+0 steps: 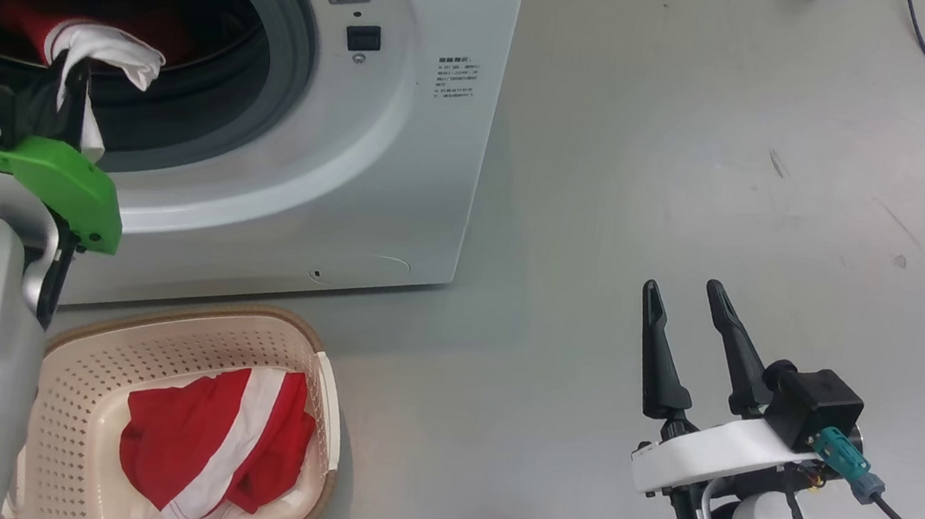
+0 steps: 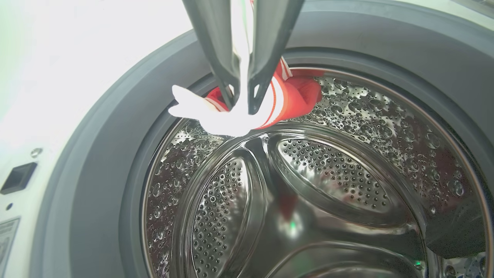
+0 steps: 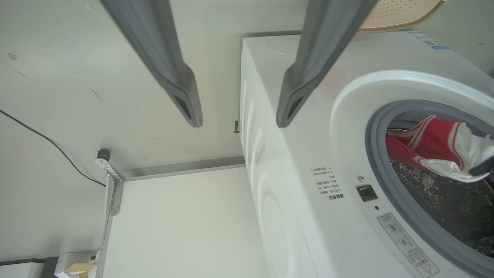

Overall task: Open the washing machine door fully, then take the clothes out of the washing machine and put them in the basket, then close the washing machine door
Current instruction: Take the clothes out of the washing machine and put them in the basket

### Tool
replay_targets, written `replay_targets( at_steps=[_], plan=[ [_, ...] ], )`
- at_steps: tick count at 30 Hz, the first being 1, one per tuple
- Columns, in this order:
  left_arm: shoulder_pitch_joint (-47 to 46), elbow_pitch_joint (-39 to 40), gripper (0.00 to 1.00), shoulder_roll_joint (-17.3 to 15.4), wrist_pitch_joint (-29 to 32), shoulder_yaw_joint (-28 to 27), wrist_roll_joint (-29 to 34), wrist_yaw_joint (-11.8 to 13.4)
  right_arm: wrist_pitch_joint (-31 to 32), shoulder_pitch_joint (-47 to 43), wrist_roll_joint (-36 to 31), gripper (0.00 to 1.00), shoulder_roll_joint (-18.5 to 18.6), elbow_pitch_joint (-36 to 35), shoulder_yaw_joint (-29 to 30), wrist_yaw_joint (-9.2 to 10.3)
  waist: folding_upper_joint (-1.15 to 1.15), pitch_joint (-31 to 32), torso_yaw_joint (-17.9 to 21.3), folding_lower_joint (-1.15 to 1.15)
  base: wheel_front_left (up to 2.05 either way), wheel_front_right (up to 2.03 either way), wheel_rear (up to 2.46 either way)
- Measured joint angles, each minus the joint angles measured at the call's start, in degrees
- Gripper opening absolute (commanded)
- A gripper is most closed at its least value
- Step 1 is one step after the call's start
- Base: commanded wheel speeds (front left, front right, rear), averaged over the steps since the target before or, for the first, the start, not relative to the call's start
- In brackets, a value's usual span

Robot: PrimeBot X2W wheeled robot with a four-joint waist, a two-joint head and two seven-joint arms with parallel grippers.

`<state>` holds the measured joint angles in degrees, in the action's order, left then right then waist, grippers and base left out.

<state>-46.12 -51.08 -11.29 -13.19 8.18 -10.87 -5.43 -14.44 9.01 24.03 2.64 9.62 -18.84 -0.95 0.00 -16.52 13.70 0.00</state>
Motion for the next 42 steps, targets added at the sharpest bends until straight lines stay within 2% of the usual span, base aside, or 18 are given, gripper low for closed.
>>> replay_targets(
  at_steps=[16,22,42],
  plan=[
    [7.9,3.5,0.0,2.1,-1.1,0.8,-1.7,-1.0,0.0,-3.9,-0.5,1.0,0.1,0.4,1.2,-0.69,0.0,6.8,-3.2,0.0,0.0,0.0,0.0],
    [10.6,6.0,0.0,4.2,-1.1,1.8,-1.7,-1.3,0.0,-5.4,-0.6,1.0,0.2,0.0,2.6,-0.67,0.0,7.7,-4.5,0.0,0.0,0.0,0.0],
    [16.5,32.2,0.0,5.0,-1.1,-3.7,-2.2,-1.4,0.0,-7.0,-1.5,1.0,0.2,-1.0,3.3,-1.01,0.0,9.6,-7.6,0.0,0.0,0.0,0.0]
  ],
)
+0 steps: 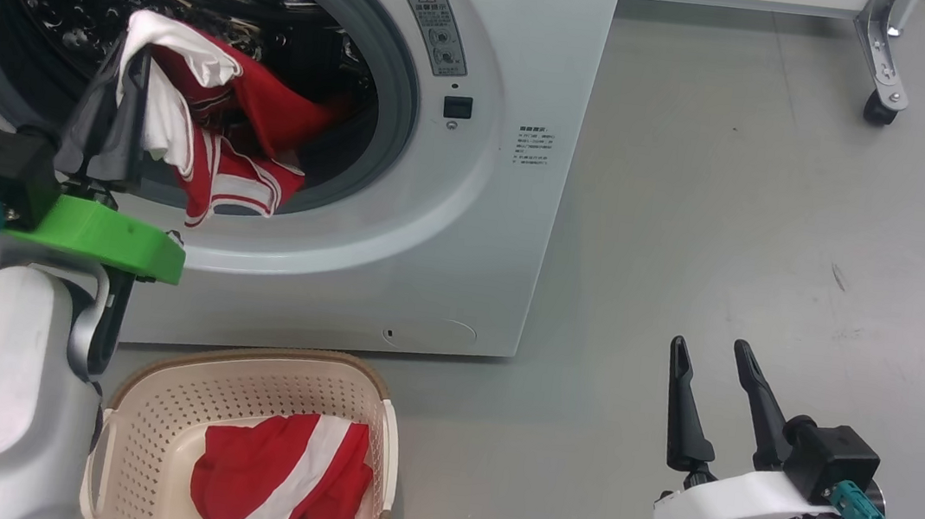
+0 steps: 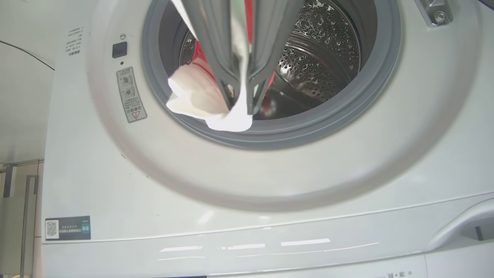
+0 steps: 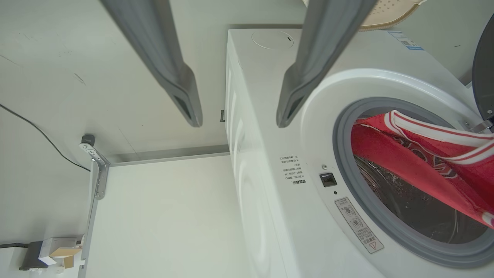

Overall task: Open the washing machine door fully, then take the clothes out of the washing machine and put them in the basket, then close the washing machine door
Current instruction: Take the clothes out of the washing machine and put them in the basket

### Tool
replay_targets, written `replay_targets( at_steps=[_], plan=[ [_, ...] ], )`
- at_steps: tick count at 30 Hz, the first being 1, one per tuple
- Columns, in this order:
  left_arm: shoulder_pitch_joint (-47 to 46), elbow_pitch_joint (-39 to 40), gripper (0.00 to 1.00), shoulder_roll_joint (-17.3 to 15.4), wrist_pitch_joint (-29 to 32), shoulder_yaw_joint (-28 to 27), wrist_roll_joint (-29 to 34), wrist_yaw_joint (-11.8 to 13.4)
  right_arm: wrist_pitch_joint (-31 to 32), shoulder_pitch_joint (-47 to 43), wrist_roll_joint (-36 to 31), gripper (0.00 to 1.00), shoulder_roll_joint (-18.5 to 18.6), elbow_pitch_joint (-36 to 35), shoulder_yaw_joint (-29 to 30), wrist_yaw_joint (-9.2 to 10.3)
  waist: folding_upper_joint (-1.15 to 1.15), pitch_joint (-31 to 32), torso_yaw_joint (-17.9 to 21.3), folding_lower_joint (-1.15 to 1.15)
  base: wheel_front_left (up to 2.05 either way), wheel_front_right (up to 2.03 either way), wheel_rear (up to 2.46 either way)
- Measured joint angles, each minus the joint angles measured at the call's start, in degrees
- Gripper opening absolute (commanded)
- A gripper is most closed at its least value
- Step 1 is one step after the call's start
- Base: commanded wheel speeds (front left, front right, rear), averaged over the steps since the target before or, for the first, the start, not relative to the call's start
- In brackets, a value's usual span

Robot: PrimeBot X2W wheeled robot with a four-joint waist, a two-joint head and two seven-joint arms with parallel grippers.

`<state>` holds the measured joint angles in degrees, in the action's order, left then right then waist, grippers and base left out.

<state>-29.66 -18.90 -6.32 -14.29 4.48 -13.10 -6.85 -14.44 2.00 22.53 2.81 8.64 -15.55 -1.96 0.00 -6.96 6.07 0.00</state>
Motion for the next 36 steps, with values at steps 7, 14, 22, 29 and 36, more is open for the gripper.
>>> replay_targets(
  at_steps=[7,14,22,29,36],
  plan=[
    [2.2,7.7,0.0,0.7,-0.2,-1.5,0.1,0.0,0.0,-0.2,-0.1,1.0,0.0,0.0,0.1,-0.37,0.0,0.2,-0.4,0.0,0.0,0.0,0.0],
    [3.9,14.1,0.0,1.4,-0.4,-2.9,0.8,0.0,0.0,-0.2,-0.1,1.0,0.0,-0.2,0.1,-0.44,0.0,0.2,-0.9,0.0,0.0,0.0,0.0],
    [8.4,16.2,0.0,1.8,-0.5,-3.4,1.7,0.0,0.0,-0.3,-0.5,1.0,0.0,-0.3,0.2,-0.51,0.0,0.1,-1.3,0.0,0.0,0.0,0.0],
    [15.1,11.4,0.0,1.7,-0.5,-1.5,2.0,0.0,0.0,-0.5,-0.5,1.0,0.0,-0.4,0.2,-0.6,0.0,-0.3,-1.4,0.0,0.0,0.0,0.0],
    [20.2,4.5,0.0,1.1,-0.4,-0.2,2.1,0.0,0.0,-0.5,-0.7,1.0,0.0,-0.6,0.1,-0.92,0.0,-1.4,-1.3,0.0,0.0,0.0,0.0]
  ],
)
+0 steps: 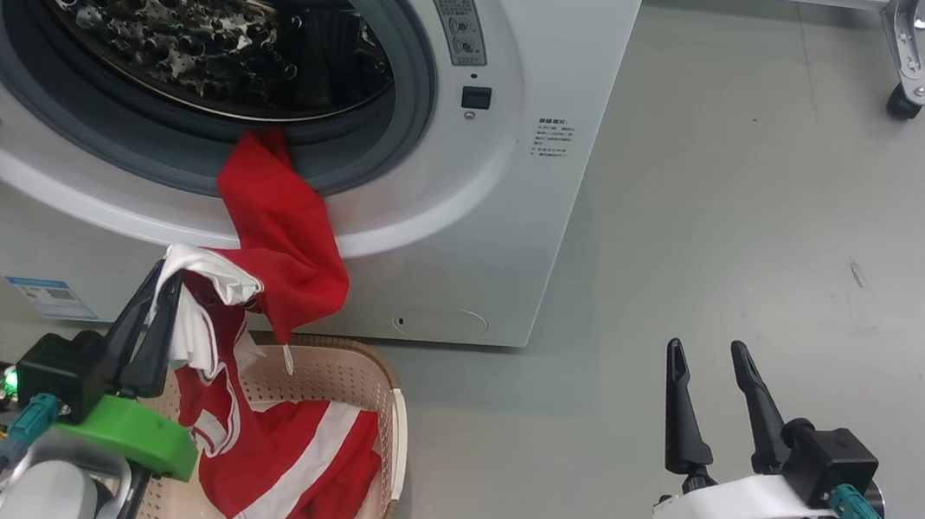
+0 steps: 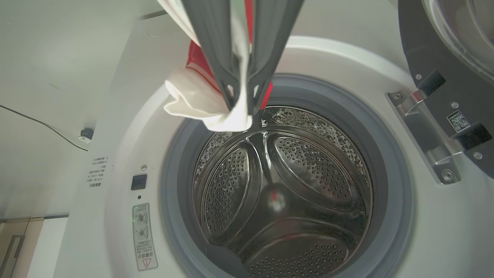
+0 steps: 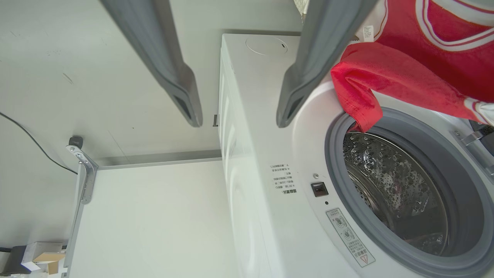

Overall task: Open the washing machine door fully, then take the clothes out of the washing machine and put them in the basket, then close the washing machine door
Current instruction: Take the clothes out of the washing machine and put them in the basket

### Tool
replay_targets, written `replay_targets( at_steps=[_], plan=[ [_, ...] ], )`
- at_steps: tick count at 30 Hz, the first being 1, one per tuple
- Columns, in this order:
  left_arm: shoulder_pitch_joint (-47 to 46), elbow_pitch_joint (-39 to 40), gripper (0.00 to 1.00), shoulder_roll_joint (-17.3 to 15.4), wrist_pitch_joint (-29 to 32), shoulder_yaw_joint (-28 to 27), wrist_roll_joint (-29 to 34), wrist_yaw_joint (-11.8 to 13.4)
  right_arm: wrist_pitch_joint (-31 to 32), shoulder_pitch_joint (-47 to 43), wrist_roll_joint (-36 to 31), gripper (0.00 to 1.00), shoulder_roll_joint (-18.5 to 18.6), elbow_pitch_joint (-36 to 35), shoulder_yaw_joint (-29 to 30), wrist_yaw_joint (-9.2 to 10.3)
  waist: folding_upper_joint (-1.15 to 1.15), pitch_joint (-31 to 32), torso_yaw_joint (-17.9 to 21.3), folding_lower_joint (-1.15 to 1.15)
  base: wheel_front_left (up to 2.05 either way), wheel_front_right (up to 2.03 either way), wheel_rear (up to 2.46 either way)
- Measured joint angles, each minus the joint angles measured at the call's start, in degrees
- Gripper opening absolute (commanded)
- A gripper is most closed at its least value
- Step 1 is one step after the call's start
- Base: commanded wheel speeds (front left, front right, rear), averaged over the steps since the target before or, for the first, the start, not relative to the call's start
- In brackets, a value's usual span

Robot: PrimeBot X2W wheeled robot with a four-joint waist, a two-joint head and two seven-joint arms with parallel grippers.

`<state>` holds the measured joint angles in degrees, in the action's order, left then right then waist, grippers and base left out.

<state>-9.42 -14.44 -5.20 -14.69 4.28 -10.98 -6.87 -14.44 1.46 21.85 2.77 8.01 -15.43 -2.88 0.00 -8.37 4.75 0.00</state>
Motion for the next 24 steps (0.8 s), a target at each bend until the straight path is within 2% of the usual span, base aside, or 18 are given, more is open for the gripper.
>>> replay_targets(
  at_steps=[12,24],
  plan=[
    [1.3,-9.0,0.0,-1.3,3.0,1.7,0.1,0.0,0.0,0.1,-0.7,1.0,0.0,-0.1,-0.8,-0.08,0.0,-2.6,0.8,0.0,0.0,0.0,0.0],
    [1.1,-18.6,0.0,-1.9,8.5,6.2,0.4,-0.3,0.0,1.4,-1.4,1.0,0.0,-0.3,-2.0,-0.56,0.0,-6.3,2.5,0.0,0.0,0.0,0.0]
  ],
)
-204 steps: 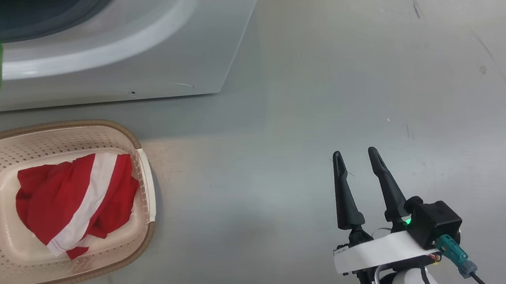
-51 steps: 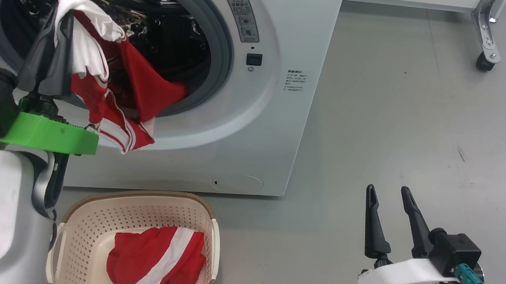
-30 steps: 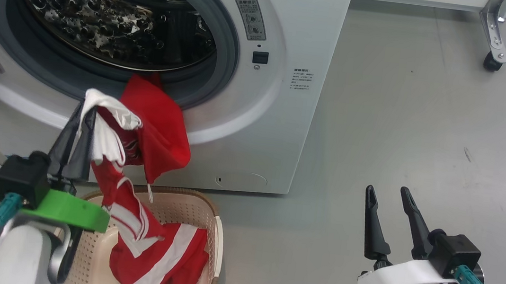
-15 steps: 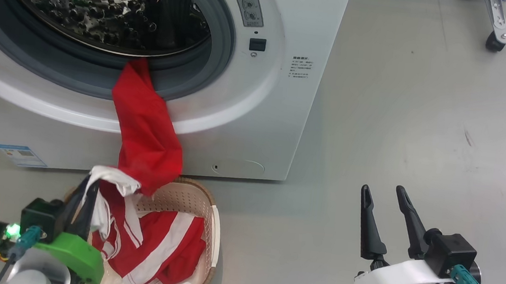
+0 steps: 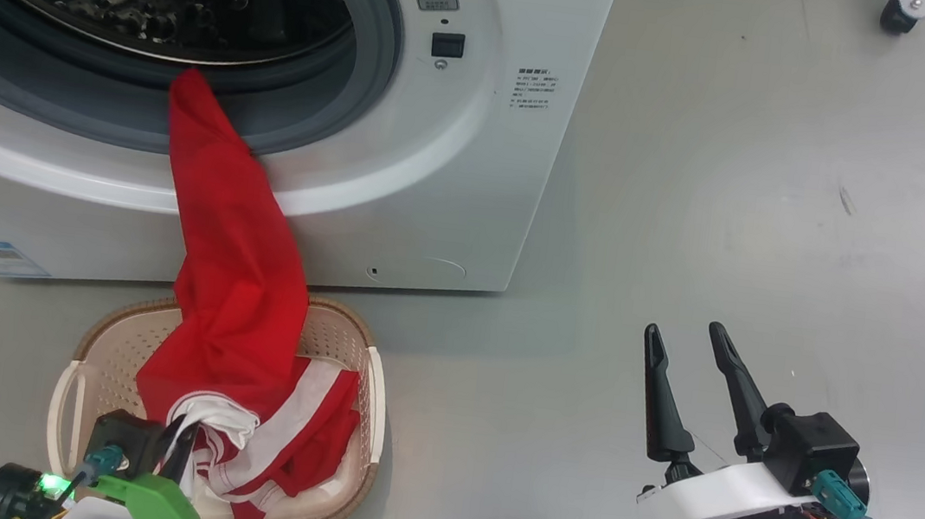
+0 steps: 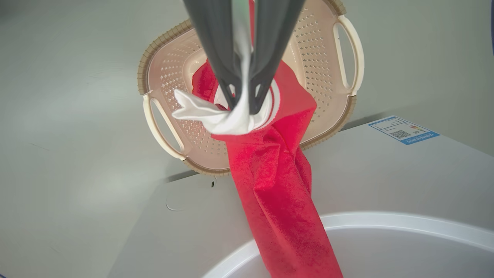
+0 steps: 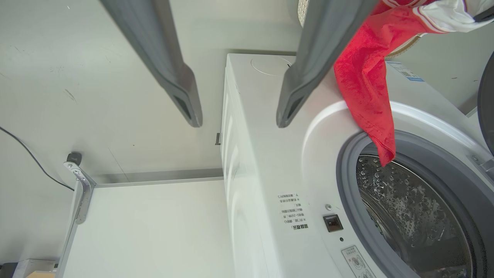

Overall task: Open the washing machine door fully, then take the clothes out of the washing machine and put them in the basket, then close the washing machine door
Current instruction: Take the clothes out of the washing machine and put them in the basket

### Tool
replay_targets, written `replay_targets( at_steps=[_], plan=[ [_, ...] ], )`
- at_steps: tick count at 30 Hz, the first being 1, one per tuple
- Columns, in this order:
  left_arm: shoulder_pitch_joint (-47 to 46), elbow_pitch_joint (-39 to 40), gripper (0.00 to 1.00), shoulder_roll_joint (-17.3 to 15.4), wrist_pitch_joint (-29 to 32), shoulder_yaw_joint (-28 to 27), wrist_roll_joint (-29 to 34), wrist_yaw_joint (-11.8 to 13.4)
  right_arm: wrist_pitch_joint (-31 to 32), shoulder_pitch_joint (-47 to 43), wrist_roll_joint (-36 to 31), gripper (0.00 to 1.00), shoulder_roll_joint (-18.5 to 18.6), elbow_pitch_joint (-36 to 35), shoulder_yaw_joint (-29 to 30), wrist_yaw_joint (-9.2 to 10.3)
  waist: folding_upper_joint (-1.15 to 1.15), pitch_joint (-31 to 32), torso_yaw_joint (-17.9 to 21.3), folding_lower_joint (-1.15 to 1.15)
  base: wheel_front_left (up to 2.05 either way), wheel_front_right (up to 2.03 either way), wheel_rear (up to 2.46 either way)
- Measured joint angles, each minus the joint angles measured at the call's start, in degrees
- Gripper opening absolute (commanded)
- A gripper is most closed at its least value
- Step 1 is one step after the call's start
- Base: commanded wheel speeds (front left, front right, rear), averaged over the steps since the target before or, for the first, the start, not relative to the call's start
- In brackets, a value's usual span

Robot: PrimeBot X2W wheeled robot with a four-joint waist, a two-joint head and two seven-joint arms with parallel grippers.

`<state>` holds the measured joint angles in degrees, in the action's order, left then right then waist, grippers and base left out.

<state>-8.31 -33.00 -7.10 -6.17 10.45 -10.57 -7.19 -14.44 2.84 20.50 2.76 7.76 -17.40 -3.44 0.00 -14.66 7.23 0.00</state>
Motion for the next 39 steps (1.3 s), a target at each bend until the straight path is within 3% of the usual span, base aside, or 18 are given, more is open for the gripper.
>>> replay_targets(
  at_steps=[13,39],
  plan=[
    [-5.7,-7.8,0.0,-2.5,4.8,1.2,0.0,0.0,0.0,2.5,-0.6,1.0,0.0,-0.6,-1.4,0.0,0.0,-6.2,2.4,0.0,0.0,0.0,0.0],
    [-18.6,-17.0,0.0,-4.4,4.5,1.2,-1.9,0.0,0.0,8.4,-0.1,1.0,-0.1,-3.1,-2.0,0.74,0.0,-20.2,8.2,0.01,0.0,0.0,0.0]
  ],
)
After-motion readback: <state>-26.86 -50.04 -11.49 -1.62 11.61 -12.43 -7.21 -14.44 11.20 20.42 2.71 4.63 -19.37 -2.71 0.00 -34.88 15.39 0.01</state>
